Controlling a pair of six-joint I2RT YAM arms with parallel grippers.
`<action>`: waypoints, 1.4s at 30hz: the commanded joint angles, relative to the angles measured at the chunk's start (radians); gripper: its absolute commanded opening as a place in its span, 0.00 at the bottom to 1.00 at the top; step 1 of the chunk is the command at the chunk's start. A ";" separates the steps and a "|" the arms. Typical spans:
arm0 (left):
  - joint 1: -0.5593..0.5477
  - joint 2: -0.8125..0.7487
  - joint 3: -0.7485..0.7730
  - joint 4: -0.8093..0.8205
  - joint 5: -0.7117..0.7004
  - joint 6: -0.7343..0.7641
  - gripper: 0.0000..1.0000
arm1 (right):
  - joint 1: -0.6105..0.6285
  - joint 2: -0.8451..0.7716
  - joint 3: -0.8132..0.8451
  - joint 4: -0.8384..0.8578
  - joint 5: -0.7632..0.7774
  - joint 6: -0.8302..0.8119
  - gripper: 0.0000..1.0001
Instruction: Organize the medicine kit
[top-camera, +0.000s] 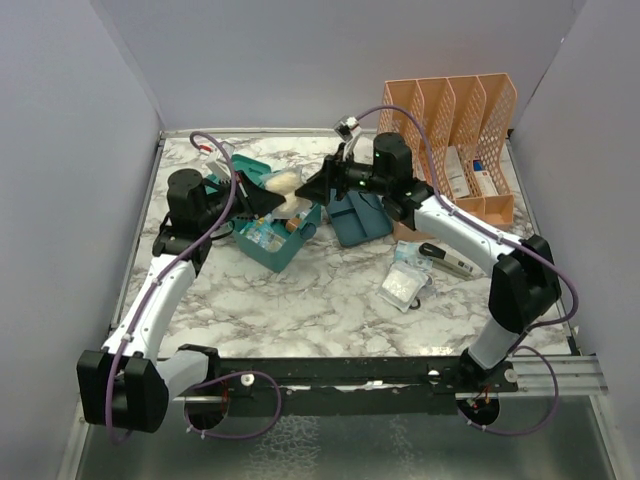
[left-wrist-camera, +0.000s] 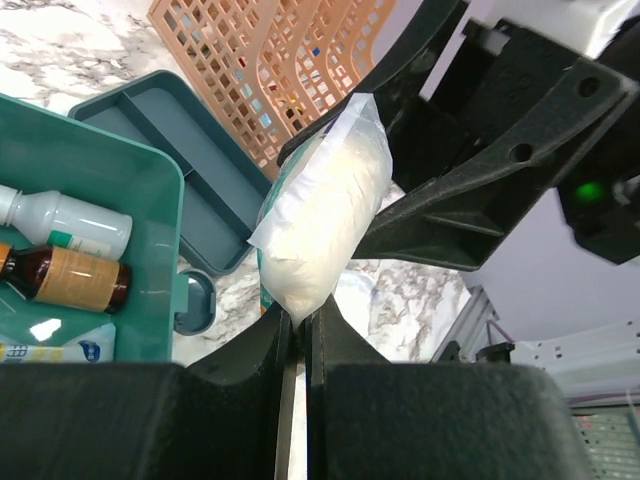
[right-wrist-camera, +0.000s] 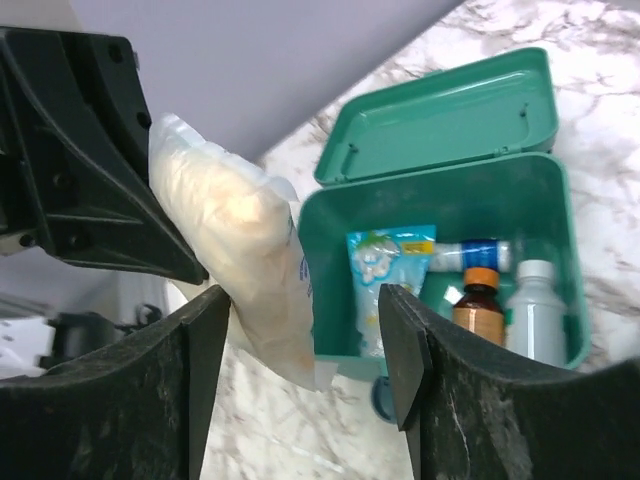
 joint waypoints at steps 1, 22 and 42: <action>0.010 0.033 0.073 0.055 0.048 -0.098 0.06 | -0.029 0.003 -0.088 0.370 -0.154 0.303 0.62; 0.090 0.043 0.005 0.212 0.013 -0.257 0.09 | -0.041 0.103 -0.104 0.698 -0.263 0.661 0.19; 0.102 0.127 0.311 -0.474 -0.568 0.126 0.62 | -0.032 0.239 0.238 -0.066 -0.135 0.229 0.05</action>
